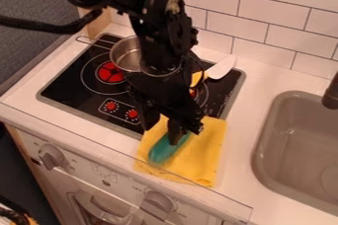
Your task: Move the green object inside the silver pot to the top of the yellow cloth
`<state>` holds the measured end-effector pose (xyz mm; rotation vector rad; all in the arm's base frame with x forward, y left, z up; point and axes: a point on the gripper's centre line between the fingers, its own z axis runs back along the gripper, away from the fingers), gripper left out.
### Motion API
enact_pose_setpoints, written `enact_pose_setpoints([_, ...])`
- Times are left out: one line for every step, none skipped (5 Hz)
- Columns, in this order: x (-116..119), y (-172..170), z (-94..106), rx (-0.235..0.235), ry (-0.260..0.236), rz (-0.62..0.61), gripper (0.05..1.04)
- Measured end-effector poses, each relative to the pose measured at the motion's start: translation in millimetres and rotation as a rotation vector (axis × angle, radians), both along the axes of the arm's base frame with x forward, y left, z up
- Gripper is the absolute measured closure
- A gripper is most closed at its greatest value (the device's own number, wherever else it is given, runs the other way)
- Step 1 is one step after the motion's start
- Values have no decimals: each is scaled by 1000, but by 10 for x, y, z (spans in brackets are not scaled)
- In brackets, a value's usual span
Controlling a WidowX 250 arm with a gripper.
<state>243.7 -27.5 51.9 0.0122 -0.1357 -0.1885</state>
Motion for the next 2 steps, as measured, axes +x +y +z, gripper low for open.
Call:
enact_pose_setpoints([10, -11, 15, -9, 1, 23, 75])
enact_pose_setpoints([56, -27, 143, -24, -33, 45, 77])
